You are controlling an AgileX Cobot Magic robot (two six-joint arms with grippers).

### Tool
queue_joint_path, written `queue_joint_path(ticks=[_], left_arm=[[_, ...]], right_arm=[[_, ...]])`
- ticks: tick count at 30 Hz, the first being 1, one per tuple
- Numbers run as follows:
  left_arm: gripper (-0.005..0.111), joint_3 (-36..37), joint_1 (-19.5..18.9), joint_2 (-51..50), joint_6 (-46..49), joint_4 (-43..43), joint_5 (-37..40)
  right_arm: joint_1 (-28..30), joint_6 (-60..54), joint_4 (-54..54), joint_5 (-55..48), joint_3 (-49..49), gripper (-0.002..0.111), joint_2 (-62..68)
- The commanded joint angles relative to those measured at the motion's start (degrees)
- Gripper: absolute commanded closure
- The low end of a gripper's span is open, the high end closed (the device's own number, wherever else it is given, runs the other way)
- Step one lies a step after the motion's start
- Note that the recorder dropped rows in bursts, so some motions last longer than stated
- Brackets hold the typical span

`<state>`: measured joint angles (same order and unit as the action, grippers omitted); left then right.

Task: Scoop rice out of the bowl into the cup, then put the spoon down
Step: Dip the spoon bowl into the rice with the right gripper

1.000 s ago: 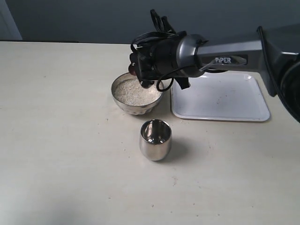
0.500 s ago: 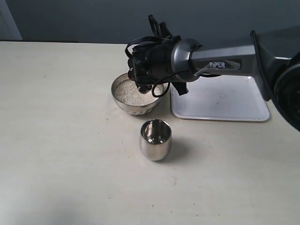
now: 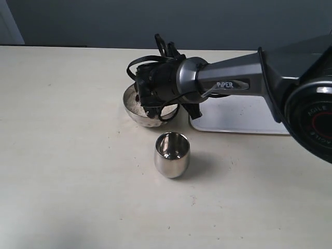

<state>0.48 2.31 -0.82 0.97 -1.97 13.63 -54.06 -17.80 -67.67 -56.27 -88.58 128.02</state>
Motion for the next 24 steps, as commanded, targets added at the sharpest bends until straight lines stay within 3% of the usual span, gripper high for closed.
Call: queue_joint_path(ticks=[1, 6, 24], left_arm=[[0.106, -0.5, 0.1, 0.1, -0.4, 0.1, -0.3], [0.106, -0.5, 0.1, 0.1, -0.4, 0.1, -0.3], [0.106, -0.5, 0.1, 0.1, -0.4, 0.1, -0.3]], right_arm=[[-0.9, -3.2, 1.7, -0.5, -0.2, 0.108, 0.3], [-1.3, -9.1, 8.7, 0.6, -0.2, 0.108, 0.3], [-1.3, -9.6, 11.0, -0.9, -0.2, 0.108, -1.1]])
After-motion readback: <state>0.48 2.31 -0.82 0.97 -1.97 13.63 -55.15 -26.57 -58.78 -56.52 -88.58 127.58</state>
